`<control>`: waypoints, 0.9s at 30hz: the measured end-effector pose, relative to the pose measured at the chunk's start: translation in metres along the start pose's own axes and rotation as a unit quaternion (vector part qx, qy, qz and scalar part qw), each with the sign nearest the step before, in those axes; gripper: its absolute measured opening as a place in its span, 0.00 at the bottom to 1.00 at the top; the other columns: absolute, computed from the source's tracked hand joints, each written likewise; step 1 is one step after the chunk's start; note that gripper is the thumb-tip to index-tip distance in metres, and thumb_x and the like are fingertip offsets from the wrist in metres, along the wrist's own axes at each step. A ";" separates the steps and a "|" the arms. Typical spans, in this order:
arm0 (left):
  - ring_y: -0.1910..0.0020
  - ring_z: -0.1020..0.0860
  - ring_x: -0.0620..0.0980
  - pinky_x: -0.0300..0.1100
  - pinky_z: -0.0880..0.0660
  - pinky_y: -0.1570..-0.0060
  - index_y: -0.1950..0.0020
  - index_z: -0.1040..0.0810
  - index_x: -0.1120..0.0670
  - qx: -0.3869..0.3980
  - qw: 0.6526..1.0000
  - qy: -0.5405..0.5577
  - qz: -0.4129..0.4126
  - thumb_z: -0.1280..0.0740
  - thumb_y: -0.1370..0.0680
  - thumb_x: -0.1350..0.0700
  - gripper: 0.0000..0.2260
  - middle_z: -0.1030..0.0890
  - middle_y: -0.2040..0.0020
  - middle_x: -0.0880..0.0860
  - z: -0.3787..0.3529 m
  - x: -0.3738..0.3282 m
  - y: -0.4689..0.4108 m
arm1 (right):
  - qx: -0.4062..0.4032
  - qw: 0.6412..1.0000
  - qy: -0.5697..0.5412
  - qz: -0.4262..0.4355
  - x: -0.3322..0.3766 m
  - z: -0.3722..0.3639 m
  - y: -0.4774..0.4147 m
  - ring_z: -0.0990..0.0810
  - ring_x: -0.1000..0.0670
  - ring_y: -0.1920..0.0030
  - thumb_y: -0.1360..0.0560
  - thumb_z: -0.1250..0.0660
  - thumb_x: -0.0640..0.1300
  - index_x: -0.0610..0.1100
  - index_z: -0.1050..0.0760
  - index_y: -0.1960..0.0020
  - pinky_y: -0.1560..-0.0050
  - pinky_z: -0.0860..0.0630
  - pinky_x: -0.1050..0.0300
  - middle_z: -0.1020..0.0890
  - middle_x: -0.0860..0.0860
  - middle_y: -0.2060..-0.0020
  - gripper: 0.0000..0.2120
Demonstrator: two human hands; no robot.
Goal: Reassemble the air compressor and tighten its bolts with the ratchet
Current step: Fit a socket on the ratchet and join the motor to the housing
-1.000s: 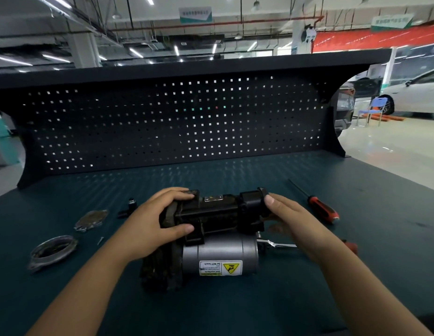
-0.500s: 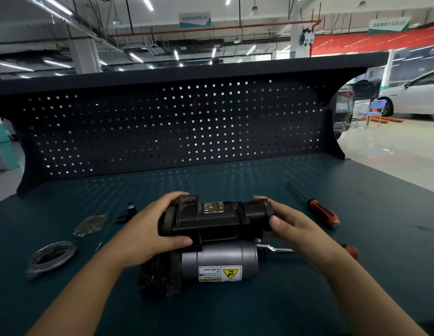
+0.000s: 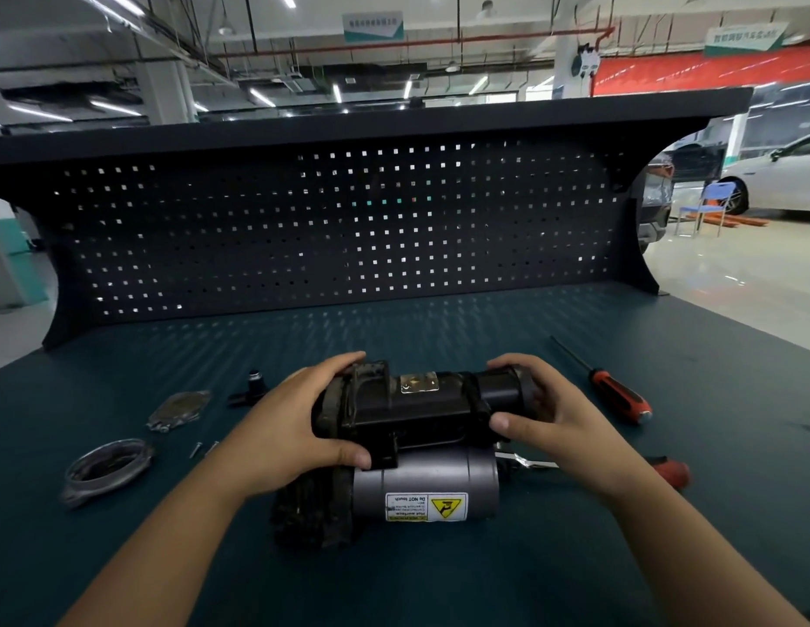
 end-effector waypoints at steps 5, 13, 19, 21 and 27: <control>0.36 0.33 0.40 0.41 0.35 0.35 0.37 0.43 0.27 0.012 1.000 -0.010 -0.004 0.24 0.45 0.38 0.42 0.32 0.34 0.39 0.000 0.000 0.000 | -0.019 1.000 -0.006 0.000 -0.001 0.001 0.003 0.18 0.57 0.52 0.35 0.24 0.42 0.50 0.27 0.41 0.54 0.23 0.66 0.17 0.58 0.54 0.24; 0.39 0.33 0.33 0.33 0.34 0.41 0.35 0.37 0.34 0.033 0.999 -0.033 -0.022 0.25 0.32 0.52 0.32 0.32 0.40 0.33 0.001 0.001 0.000 | -0.017 0.999 -0.031 -0.005 -0.007 0.008 0.002 0.18 0.54 0.51 0.37 0.26 0.45 0.53 0.24 0.42 0.54 0.23 0.64 0.17 0.53 0.52 0.23; 0.45 0.33 0.29 0.28 0.35 0.53 0.48 0.34 0.32 -0.027 0.998 -0.040 -0.037 0.29 0.34 0.45 0.21 0.31 0.48 0.29 0.002 -0.007 0.001 | -0.014 1.000 -0.013 -0.003 -0.008 0.015 0.002 0.18 0.55 0.50 0.38 0.26 0.45 0.58 0.22 0.45 0.51 0.23 0.64 0.17 0.53 0.52 0.23; 0.44 0.33 0.29 0.27 0.35 0.52 0.49 0.35 0.30 -0.029 0.998 -0.037 -0.045 0.28 0.34 0.46 0.21 0.32 0.47 0.26 0.003 -0.009 0.000 | -0.014 1.000 -0.016 -0.003 -0.008 0.015 0.002 0.18 0.54 0.50 0.38 0.27 0.44 0.55 0.23 0.43 0.50 0.23 0.65 0.17 0.53 0.52 0.23; 0.49 0.28 0.35 0.32 0.33 0.57 0.49 0.32 0.33 -0.032 0.998 -0.016 -0.055 0.30 0.32 0.50 0.18 0.28 0.50 0.33 0.005 -0.009 0.000 | -0.017 1.000 -0.015 -0.004 -0.006 0.015 0.000 0.18 0.54 0.50 0.38 0.28 0.40 0.49 0.25 0.41 0.50 0.22 0.64 0.17 0.52 0.52 0.25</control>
Point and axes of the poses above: each hand's wrist, its own y-axis away from the middle knuckle, its own z-axis out of the back of the hand, x = y × z, the point moved 9 cm from there along -y, towards the middle knuckle
